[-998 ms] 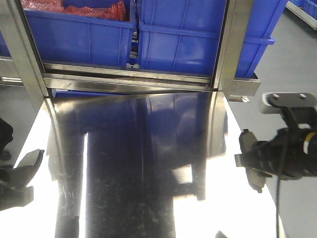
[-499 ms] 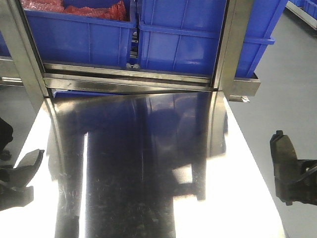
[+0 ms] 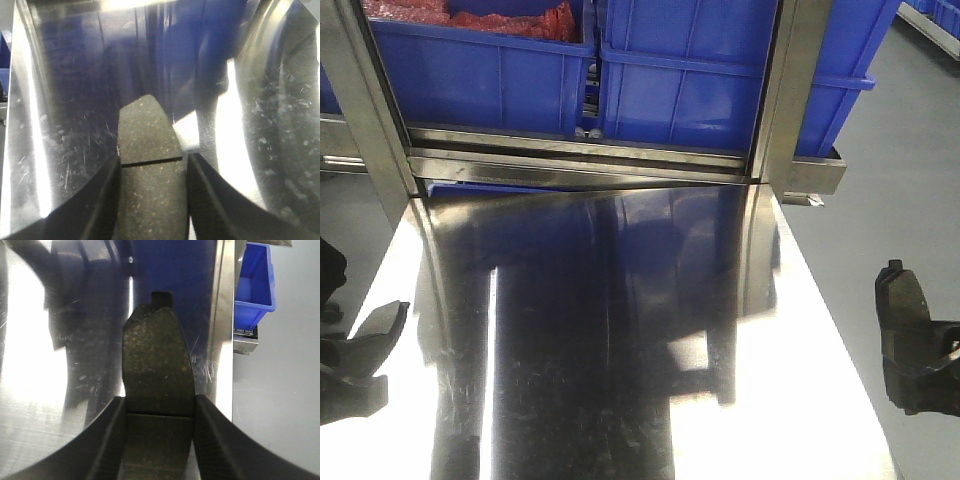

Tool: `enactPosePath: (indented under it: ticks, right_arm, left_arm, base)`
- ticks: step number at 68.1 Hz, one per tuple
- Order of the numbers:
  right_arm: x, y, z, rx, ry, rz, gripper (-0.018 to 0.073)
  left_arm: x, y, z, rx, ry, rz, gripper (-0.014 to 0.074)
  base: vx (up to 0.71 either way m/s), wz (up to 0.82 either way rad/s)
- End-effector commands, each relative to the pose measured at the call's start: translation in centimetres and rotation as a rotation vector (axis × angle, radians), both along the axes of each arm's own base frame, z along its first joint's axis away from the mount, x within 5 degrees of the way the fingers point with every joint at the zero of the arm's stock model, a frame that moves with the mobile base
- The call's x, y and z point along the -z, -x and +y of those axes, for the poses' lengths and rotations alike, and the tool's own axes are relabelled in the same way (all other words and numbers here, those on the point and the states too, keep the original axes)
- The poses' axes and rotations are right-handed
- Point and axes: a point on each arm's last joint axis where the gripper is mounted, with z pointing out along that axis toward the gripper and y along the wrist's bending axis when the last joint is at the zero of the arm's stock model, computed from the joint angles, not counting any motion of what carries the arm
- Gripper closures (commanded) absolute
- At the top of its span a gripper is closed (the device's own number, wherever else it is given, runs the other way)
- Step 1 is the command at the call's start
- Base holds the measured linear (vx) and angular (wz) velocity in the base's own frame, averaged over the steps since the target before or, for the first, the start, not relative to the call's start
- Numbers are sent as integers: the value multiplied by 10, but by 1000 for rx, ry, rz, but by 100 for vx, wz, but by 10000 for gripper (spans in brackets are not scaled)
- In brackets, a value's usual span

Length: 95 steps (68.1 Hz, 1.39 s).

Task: Move and align brake pads A on conveyor
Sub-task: 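Lift the brake pad in the right gripper off the table, then back away from the table and turn the base toward the corridor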

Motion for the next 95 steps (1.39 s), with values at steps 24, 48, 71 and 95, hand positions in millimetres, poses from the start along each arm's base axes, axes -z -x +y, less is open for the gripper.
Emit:
enactPosePath:
  ticks: [24,48,71,95]
  right_arm:
    - [-16,-4,1,-8,-23,-111,535]
    - [-16,-4,1,-8,-24,-109,535]
    - [-16,-4,1,-8,-24,-109,535]
    - [-16,-4,1,-8,-24,-109,535]
  left_arm:
    - [-16,-4,-4,26,43,-97,482]
    - [-16,-4,-4,26,43,-97,482]
    - [-16,-4,-4,26,43,-97,482]
    - [-16,-4,-4,26,43,-97,482]
  base:
    - [0,0]
    - [0,0]
    - [-4,17]
    - [-8,41]
